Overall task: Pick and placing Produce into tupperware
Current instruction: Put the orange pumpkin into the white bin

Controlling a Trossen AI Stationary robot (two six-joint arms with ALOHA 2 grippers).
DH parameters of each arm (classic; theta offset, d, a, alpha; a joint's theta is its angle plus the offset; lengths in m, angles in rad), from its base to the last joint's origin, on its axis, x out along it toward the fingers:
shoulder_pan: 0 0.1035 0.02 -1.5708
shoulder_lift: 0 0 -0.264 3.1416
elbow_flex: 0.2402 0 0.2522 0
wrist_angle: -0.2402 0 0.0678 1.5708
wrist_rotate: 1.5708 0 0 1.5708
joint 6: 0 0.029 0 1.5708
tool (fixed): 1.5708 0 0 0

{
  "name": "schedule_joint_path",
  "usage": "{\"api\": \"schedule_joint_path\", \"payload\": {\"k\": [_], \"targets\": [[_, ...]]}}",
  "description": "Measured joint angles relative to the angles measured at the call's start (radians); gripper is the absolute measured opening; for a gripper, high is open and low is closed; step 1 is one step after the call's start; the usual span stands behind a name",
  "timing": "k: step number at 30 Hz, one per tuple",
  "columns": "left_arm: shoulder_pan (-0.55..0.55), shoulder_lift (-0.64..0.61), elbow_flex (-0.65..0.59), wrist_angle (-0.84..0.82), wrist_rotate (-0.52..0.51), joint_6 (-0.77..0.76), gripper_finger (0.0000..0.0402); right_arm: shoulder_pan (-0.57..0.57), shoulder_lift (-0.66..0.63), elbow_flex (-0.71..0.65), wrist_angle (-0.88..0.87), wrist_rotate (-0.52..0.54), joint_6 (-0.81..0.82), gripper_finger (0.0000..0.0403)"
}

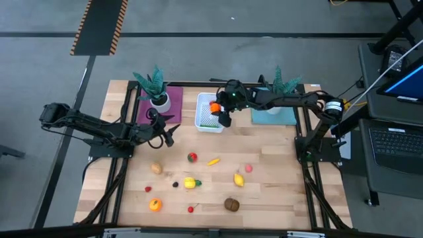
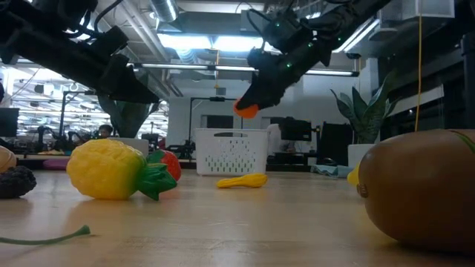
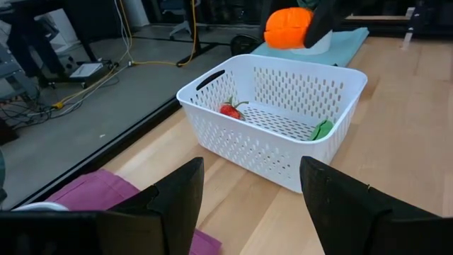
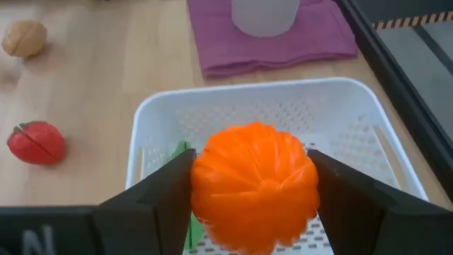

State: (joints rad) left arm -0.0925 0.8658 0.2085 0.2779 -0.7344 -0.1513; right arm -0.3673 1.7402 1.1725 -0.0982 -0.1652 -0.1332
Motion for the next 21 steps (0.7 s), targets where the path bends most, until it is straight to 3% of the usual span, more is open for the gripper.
{"api": "schedule_joint_path", "payload": {"k": [21], "targets": [[0.001, 0.000, 0.000, -0.010, 0.000, 0.000, 0.0226, -0.065, 0.162, 0.000, 0.141, -0.004, -0.010, 0.0244]]}}
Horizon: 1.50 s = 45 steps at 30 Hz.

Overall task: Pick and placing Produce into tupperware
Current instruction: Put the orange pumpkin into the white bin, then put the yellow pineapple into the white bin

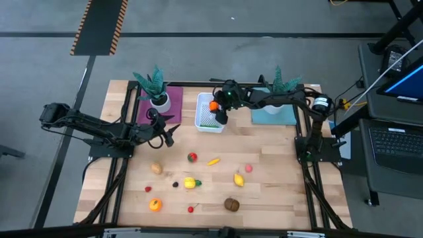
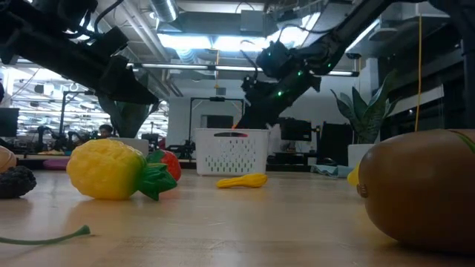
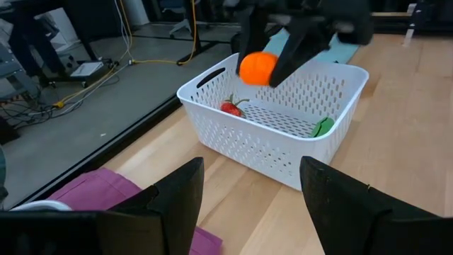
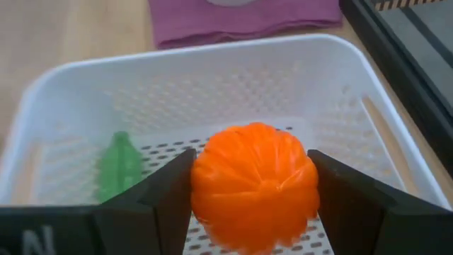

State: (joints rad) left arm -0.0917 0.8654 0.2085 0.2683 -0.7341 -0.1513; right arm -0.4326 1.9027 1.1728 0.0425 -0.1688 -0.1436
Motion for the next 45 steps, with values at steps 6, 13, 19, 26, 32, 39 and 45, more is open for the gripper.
{"api": "schedule_joint_path", "payload": {"k": [6, 13, 19, 26, 32, 39, 45], "targets": [[0.000, 0.000, 0.000, -0.005, 0.000, 0.000, 0.0226, -0.033, 0.044, 0.000, 0.028, 0.001, 0.030, 0.0244], [0.000, 0.000, 0.000, -0.007, 0.000, 0.000, 0.0226, -0.048, 0.047, 0.000, 0.039, 0.001, 0.034, 0.0258], [0.000, 0.000, 0.000, -0.008, 0.000, 0.000, 0.0226, -0.048, 0.048, 0.000, 0.062, 0.001, 0.029, 0.0272], [0.000, 0.000, 0.000, -0.007, 0.000, 0.000, 0.0226, -0.049, 0.048, 0.044, 0.030, 0.002, 0.009, 0.0275], [0.000, 0.000, 0.000, -0.008, 0.000, 0.004, 0.0226, -0.048, 0.047, 0.101, -0.041, 0.001, -0.004, 0.0277], [-0.048, -0.001, 0.000, -0.008, 0.000, 0.041, 0.0226, -0.049, -0.064, 0.038, -0.084, -0.043, -0.045, 0.0277], [-0.138, -0.033, 0.000, -0.008, 0.000, 0.088, 0.0226, -0.039, -0.263, -0.187, 0.077, -0.070, -0.029, 0.0277]]}}
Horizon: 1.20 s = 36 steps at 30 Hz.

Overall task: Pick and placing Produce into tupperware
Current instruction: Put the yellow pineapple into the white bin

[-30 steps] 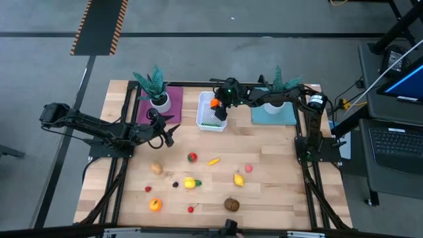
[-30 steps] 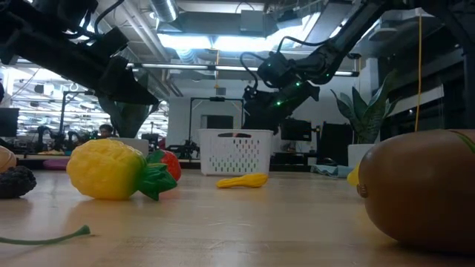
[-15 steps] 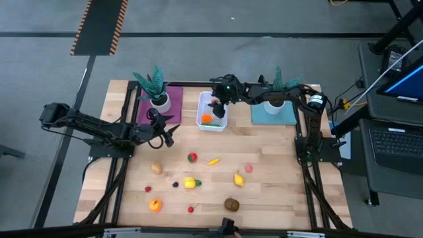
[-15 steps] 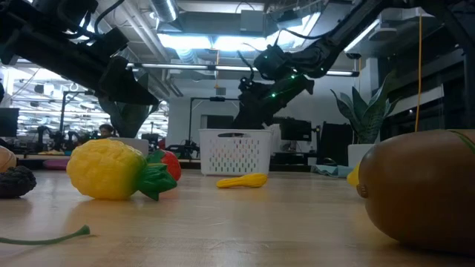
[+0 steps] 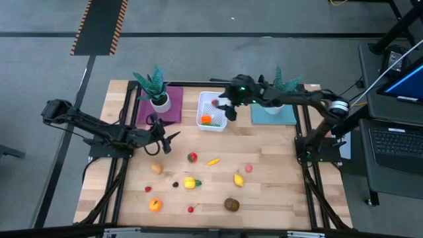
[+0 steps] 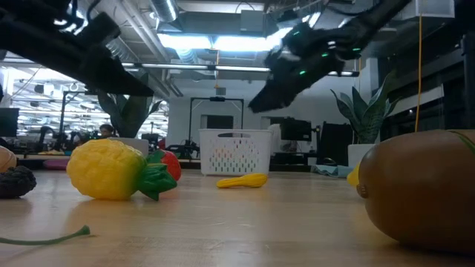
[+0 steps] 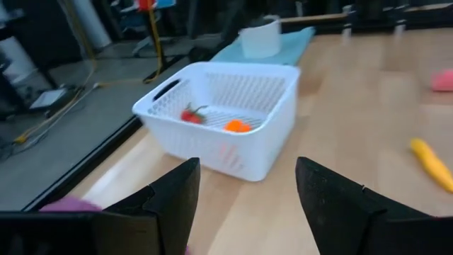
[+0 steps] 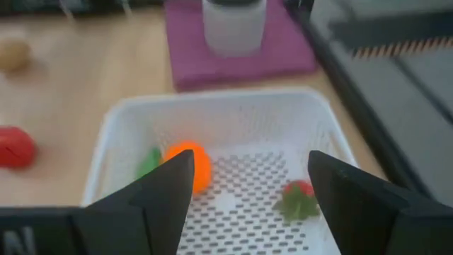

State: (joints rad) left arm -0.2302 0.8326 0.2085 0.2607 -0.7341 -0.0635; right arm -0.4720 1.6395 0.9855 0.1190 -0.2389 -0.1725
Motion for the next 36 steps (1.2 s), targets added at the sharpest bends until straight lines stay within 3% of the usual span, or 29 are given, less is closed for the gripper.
{"api": "schedule_joint_path", "payload": {"k": [9, 18, 21, 27, 36], "targets": [[-0.088, -0.045, 0.000, 0.003, 0.000, 0.020, 0.0226, 0.113, -0.339, -0.479, 0.407, -0.002, -0.015, 0.0277], [-0.119, -0.043, 0.000, 0.017, 0.000, -0.014, 0.0226, 0.271, -0.526, -0.788, 0.720, 0.012, 0.085, 0.0277], [-0.128, -0.043, 0.000, 0.021, 0.048, -0.007, 0.0226, 0.290, -0.532, -0.839, 0.823, 0.070, 0.088, 0.0278], [-0.130, -0.043, 0.000, 0.025, 0.254, -0.012, 0.0226, 0.294, -0.532, -0.846, 0.838, 0.141, 0.082, 0.0278], [-0.167, -0.032, 0.033, 0.021, 0.262, -0.039, 0.0226, 0.294, -0.527, -0.846, 0.814, 0.144, 0.086, 0.0278]]}}
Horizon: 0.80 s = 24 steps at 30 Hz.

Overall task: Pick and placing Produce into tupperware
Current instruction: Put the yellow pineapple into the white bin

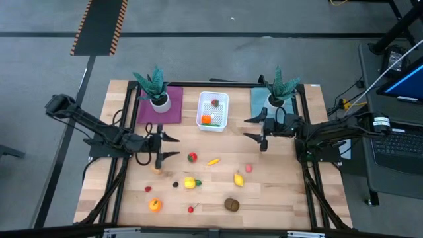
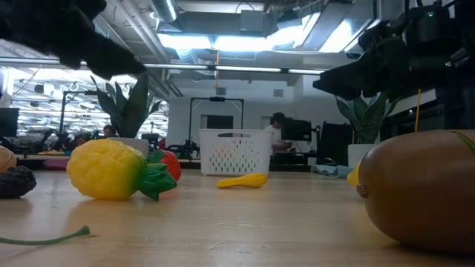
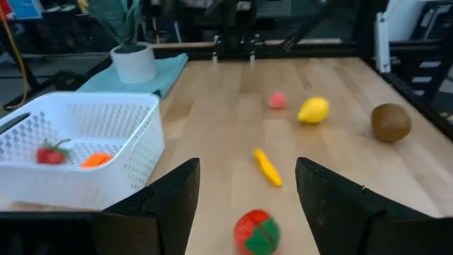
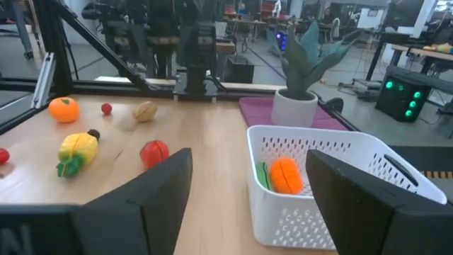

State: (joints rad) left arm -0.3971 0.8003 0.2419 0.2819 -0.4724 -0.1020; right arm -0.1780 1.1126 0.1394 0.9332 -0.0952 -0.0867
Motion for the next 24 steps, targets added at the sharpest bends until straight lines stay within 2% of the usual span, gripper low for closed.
{"api": "schedule_joint_path", "payload": {"k": [7, 16, 24], "targets": [[-0.058, 0.100, 0.150, -0.129, -0.001, -0.036, 0.0226, 0.000, 0.000, 0.000, -0.003, 0.000, 0.006, 0.0278], [-0.126, 0.391, 0.392, -0.366, -0.016, -0.210, 0.0226, 0.000, 0.000, 0.001, -0.022, -0.001, 0.059, 0.0278], [-0.168, 0.636, 0.675, -0.673, -0.029, -0.353, 0.0226, 0.000, 0.000, 0.001, -0.034, -0.009, 0.082, 0.0278]]}}
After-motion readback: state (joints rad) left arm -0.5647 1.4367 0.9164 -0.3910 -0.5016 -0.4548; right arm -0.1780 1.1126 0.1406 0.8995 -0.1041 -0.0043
